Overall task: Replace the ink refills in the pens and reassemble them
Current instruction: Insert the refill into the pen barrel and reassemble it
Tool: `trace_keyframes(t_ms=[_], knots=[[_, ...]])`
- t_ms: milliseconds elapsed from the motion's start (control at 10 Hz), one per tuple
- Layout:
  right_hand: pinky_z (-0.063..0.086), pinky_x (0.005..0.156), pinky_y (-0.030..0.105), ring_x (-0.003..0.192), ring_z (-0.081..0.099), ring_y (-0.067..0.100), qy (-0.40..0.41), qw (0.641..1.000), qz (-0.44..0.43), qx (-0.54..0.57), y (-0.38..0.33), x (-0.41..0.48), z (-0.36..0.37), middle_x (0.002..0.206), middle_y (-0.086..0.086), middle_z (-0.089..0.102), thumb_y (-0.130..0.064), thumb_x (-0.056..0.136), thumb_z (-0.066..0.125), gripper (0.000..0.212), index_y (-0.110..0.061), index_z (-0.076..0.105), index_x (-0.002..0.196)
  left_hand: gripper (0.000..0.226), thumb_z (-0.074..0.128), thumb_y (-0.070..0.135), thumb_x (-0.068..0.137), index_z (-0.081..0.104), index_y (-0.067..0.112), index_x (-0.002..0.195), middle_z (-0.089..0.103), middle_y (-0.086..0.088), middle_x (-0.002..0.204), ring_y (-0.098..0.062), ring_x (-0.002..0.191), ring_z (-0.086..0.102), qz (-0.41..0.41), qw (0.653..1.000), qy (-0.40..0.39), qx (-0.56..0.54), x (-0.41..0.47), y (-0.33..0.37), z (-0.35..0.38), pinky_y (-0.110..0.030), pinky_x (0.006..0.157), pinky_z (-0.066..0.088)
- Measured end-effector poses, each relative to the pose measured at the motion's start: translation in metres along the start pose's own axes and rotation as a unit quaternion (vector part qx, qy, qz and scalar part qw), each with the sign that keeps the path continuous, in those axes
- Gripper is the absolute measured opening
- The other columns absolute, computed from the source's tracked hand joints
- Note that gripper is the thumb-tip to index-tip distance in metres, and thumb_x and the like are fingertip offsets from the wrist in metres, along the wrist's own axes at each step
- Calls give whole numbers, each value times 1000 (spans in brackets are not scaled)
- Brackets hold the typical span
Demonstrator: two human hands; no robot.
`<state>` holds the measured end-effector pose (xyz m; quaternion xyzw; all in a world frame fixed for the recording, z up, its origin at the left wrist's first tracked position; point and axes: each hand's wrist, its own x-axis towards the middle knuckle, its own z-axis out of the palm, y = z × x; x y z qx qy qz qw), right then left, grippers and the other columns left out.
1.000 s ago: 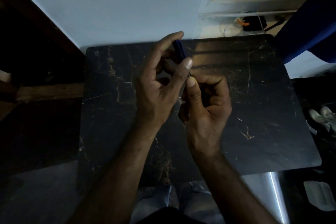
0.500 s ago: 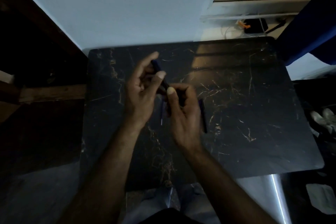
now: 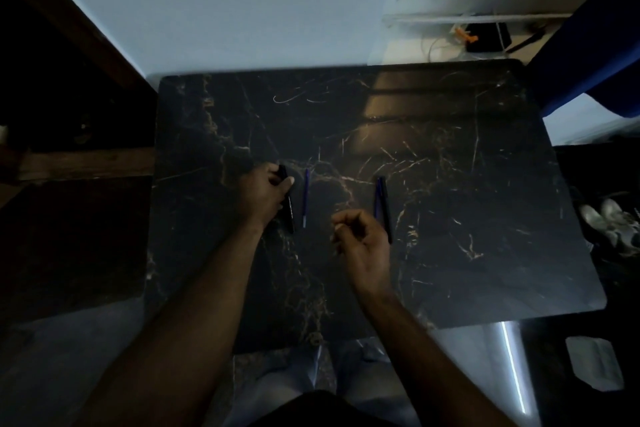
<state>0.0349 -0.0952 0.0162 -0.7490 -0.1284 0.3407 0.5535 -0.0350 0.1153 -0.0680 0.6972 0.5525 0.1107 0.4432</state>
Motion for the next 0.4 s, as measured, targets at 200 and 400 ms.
trace_keyframes(t_ms=[200,400], knots=[[54,77,25,84,65,9,-13,997,-23,-66,3,0,7,92,-5,69,4,104,62,25,-19,70,98,33,88,21,89,72,14,118,71,0,96,-26,83,75,51,998,37,-8,-15,-5,15,-44,67,65],[55,85,26,93,66,10,-29,965,-65,-252,10,10,11,101,-4,69,-7,106,60,16,-17,72,104,25,71,28,103,69,13,123,69,-7,121,-14,104,61,93,989,111,28,-34,3,8,-19,81,44]])
